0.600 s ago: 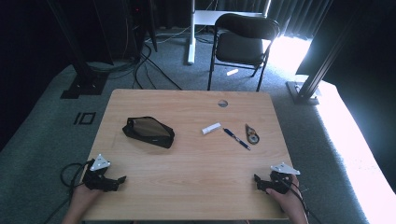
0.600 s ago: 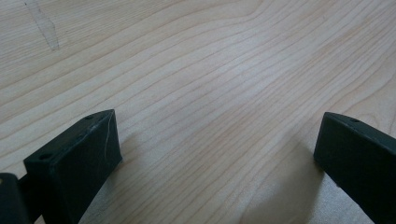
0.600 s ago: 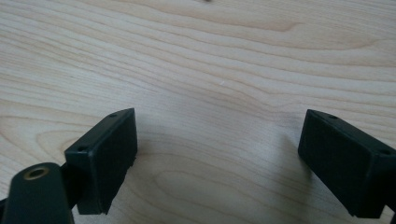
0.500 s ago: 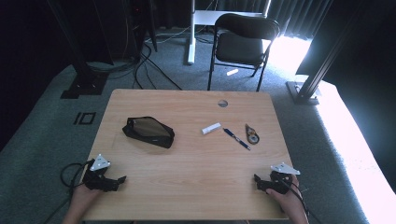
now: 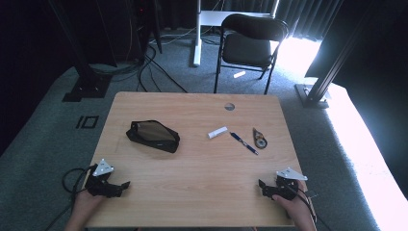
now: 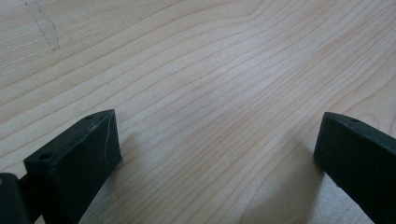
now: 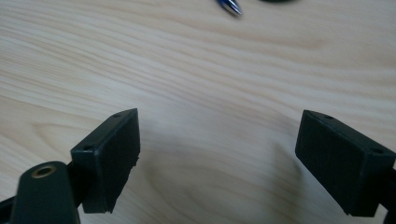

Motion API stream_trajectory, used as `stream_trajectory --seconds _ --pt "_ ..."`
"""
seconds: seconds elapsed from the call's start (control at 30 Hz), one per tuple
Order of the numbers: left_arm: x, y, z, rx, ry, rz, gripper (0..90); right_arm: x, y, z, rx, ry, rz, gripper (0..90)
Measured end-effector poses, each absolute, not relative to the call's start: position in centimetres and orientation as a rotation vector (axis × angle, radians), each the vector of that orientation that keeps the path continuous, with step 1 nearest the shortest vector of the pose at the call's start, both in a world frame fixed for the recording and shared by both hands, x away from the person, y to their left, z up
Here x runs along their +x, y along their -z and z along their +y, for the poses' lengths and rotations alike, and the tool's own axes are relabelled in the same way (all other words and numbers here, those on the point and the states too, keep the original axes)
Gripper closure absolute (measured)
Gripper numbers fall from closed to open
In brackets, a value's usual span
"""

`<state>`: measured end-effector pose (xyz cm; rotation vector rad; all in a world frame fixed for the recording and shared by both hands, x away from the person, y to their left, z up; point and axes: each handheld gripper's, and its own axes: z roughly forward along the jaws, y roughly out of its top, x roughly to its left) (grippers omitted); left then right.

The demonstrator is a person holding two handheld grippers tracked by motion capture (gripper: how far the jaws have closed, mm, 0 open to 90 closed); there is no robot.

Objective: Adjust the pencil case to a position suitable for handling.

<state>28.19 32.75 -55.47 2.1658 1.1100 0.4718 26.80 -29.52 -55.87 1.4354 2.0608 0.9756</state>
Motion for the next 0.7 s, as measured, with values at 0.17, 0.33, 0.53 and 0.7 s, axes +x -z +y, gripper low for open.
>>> stream_trajectory --seconds 0.17,0.33,0.53,0.7 --pt "28.2 55.5 32.7 2.165 -0.472 1.11 0.7 27.3 55.4 -28.0 1.358 -1.022 2.109 13.5" --pt "28.2 55.5 32.8 2.164 -0.473 1.114 0.7 28.1 54.8 -26.1 1.307 -1.054 2.146 13.6" --pt "28.2 55.5 32.8 2.164 -0.473 1.114 0.7 29.2 54.0 -23.7 1.231 -1.095 2.189 13.6" --pt "28.2 55.5 32.8 2.164 -0.473 1.114 0.7 30.1 53.8 -22.1 1.184 -1.119 2.223 14.1"
